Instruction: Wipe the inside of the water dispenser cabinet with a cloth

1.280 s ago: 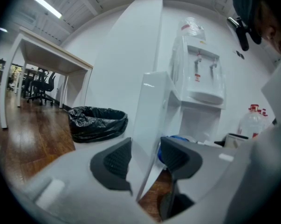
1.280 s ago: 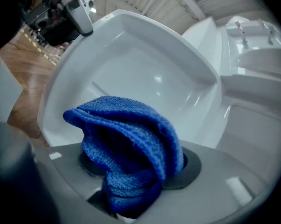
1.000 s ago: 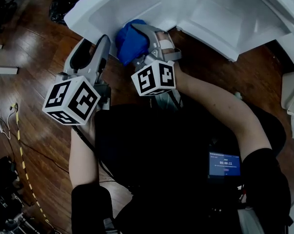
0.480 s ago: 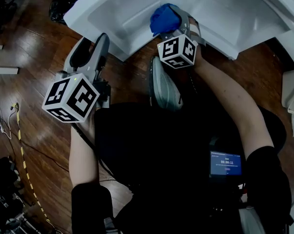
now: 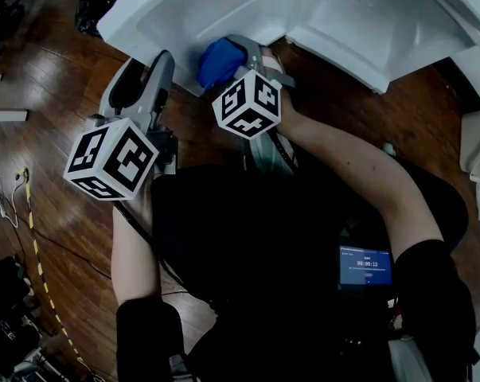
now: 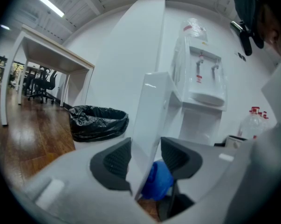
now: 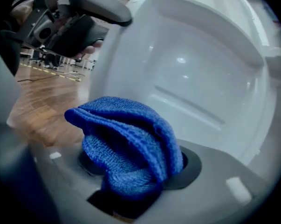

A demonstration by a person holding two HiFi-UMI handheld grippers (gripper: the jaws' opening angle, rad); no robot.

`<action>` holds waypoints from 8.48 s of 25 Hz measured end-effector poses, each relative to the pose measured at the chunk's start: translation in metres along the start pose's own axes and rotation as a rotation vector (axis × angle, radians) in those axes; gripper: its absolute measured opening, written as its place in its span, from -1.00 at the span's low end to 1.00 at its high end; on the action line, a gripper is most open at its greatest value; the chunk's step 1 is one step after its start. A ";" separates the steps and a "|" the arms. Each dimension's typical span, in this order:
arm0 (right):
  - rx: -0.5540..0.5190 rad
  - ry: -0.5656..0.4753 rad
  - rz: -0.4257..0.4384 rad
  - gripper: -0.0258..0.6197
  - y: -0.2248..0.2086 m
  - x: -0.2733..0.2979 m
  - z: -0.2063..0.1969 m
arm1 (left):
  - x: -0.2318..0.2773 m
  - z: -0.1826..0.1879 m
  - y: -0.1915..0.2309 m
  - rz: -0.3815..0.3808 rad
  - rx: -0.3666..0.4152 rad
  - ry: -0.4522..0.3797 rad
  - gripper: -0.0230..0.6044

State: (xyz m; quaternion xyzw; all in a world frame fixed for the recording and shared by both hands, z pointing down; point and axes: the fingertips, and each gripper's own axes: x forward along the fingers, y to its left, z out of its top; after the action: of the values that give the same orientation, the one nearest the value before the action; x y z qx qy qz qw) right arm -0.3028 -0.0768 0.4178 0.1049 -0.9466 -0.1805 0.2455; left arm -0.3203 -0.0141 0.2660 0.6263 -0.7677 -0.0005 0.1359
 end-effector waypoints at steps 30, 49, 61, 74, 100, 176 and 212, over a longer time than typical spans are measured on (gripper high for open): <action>0.103 0.202 0.340 -0.07 0.042 0.021 -0.021 | 0.000 -0.002 -0.002 -0.009 -0.014 -0.008 -0.29; 0.394 -0.454 -0.471 -0.07 -0.251 -0.151 0.053 | -0.002 -0.011 0.001 -0.026 -0.012 0.012 -0.29; 0.482 -0.471 -0.567 -0.08 -0.258 -0.118 -0.013 | 0.000 -0.008 0.001 -0.030 -0.019 0.006 -0.29; 0.277 0.281 -0.298 -0.08 -0.163 -0.025 -0.167 | 0.001 -0.008 0.002 -0.018 -0.014 -0.004 -0.29; 0.150 -0.217 -0.001 -0.09 -0.117 -0.116 0.216 | 0.007 -0.021 -0.003 -0.018 0.023 0.046 -0.30; -0.211 0.084 -0.408 -0.08 -0.204 -0.090 -0.020 | -0.051 0.126 0.007 0.069 -0.105 -0.312 -0.69; -0.204 -0.296 0.027 -0.07 -0.128 -0.190 0.023 | 0.031 0.029 -0.189 -0.554 0.047 0.037 -0.35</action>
State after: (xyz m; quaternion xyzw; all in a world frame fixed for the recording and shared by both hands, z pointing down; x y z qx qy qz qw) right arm -0.1377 -0.1323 0.2673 0.0391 -0.9505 -0.2860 0.1153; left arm -0.1501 -0.0897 0.2121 0.8153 -0.5642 -0.0085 0.1302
